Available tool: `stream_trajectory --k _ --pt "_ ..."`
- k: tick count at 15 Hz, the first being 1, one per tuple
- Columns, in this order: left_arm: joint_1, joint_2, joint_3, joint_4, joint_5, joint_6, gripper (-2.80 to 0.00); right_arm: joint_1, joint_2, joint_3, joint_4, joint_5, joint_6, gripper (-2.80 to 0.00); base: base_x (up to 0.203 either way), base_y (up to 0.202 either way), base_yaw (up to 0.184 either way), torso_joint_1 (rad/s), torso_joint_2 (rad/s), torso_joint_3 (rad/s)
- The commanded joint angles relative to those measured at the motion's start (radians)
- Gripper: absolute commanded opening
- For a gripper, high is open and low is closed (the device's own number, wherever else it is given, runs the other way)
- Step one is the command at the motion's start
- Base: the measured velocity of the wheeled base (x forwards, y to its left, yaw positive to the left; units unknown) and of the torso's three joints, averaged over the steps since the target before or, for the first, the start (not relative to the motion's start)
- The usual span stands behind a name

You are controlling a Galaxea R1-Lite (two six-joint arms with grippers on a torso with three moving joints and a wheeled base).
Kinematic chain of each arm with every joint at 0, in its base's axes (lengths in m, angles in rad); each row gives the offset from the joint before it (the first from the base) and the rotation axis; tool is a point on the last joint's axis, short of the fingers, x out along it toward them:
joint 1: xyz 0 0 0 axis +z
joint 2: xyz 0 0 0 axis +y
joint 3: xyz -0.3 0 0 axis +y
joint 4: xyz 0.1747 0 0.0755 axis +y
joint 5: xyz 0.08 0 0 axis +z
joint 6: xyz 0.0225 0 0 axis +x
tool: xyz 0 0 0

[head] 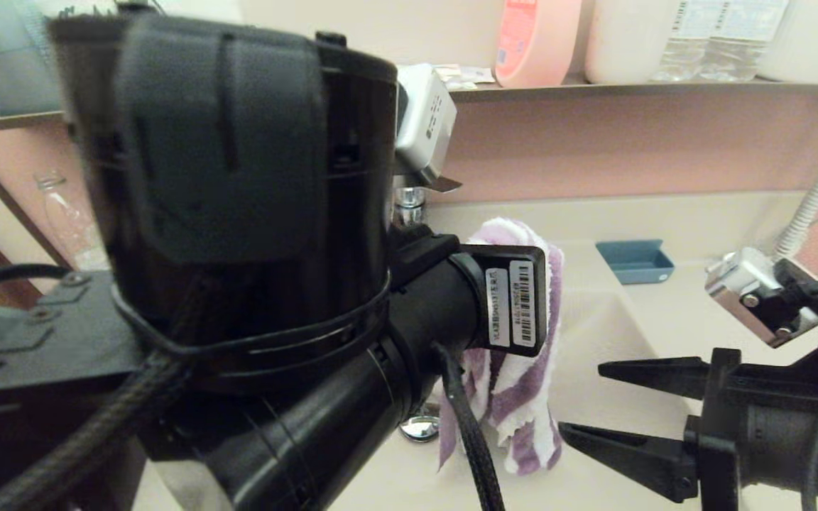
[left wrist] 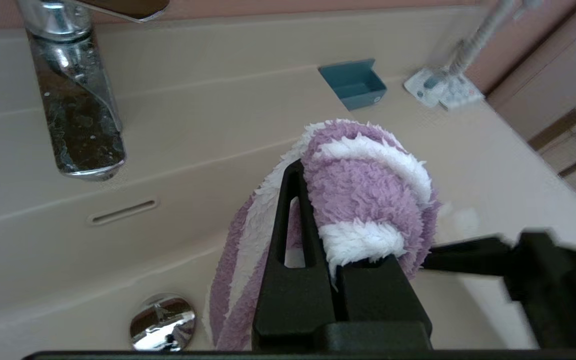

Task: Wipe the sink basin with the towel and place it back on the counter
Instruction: Wipe the sink

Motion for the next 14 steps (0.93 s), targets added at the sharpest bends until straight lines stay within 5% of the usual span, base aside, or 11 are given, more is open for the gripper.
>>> stream_trajectory --k 1,5,10,14 --pt "0.008 0.009 -0.046 0.042 0.006 -0.044 -2.8 0.013 0.08 -0.02 -0.021 0.002 -0.02 0.0 0.0 0.0 0.0 0.0 0.0 0.0" --pt "0.008 0.003 -0.07 0.107 0.015 -0.095 -2.8 0.017 0.151 -0.023 -0.169 -0.004 -0.065 0.0 0.0 0.0 0.0 0.0 0.0 0.0" --pt "0.004 -0.038 -0.071 0.251 0.022 -0.214 -2.8 0.018 0.208 -0.067 -0.174 -0.004 -0.108 0.0 0.0 0.0 0.0 0.0 0.0 0.0" --pt "0.004 -0.077 -0.067 0.267 0.023 -0.222 -2.8 0.026 0.261 -0.105 -0.174 -0.006 -0.14 0.0 0.0 0.0 0.0 0.0 0.0 0.0"
